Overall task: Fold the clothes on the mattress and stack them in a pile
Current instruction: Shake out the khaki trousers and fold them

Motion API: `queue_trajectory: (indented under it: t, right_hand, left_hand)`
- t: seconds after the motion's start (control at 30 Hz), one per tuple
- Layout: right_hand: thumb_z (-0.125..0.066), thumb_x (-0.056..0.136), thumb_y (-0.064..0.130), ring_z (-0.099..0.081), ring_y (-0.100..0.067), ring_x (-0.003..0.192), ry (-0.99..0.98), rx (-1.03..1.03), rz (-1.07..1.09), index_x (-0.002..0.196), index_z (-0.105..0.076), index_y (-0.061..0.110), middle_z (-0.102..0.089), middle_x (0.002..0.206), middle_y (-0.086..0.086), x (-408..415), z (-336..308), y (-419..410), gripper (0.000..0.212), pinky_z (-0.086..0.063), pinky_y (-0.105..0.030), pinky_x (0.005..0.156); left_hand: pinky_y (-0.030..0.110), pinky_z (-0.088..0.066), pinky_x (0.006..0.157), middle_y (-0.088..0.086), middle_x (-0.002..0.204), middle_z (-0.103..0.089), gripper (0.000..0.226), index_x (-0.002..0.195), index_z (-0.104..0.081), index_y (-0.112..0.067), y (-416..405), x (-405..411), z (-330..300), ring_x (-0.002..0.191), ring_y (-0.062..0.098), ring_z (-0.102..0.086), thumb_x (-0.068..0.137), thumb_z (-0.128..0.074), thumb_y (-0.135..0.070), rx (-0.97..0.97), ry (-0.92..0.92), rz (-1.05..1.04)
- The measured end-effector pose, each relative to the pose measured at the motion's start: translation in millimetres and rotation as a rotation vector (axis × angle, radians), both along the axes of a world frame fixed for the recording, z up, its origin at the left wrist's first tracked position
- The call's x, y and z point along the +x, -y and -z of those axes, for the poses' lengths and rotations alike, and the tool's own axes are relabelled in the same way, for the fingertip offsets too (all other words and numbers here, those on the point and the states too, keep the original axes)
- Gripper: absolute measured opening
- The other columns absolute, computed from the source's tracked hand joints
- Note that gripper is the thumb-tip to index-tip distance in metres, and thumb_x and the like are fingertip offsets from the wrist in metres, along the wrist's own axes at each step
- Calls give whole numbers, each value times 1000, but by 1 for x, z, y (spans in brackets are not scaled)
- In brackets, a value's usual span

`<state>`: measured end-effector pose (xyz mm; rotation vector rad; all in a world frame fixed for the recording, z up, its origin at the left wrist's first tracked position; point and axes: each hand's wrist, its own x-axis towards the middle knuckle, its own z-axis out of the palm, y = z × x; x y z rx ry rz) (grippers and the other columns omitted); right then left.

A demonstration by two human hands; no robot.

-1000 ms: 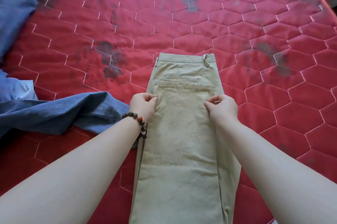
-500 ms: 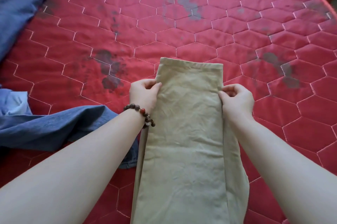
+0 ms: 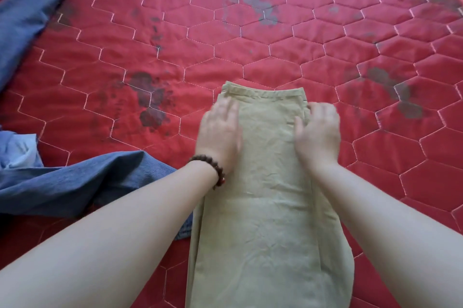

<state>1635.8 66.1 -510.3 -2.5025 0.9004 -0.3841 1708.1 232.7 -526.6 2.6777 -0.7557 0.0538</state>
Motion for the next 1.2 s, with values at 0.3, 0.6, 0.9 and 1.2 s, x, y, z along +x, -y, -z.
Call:
queue_trajectory:
  t: [0.3, 0.6, 0.9, 1.2]
  right_hand:
    - [-15, 102, 36, 7, -12, 148, -326, -270, -530, 155, -4, 22, 2, 162, 4, 6, 50, -30, 56, 10, -39, 119]
    - [-3, 100, 47, 19, -20, 147, -601, -393, -323, 152, 11, 27, 14, 161, 4, 40, 42, 5, 58, 14, -54, 115]
    - [-8, 101, 42, 22, -20, 146, -605, -273, -408, 144, 24, 21, 21, 159, -5, -66, 40, -65, 58, 14, -47, 117]
    - [-20, 101, 40, 26, -21, 143, -576, -172, -487, 149, 14, 23, 25, 155, -7, -197, 42, -134, 61, 17, -49, 116]
  left_hand:
    - [35, 8, 120, 4, 161, 9, 61, 153, 4, -17, 21, -7, 40, 148, 21, 12, 100, -16, -40, 263, -53, 100]
    - [40, 9, 119, 4, 161, 10, 65, 152, 6, -33, 20, -3, 41, 148, 24, 13, 95, -15, -57, 298, -34, 119]
    - [49, 16, 115, 4, 159, 22, 58, 146, 19, -38, -19, -73, 33, 145, 26, 24, 98, -10, -50, 414, -136, 179]
    - [46, 19, 116, 6, 153, 32, 63, 142, 27, -27, -89, -217, 18, 138, 25, 35, 101, -17, -41, 442, -281, 192]
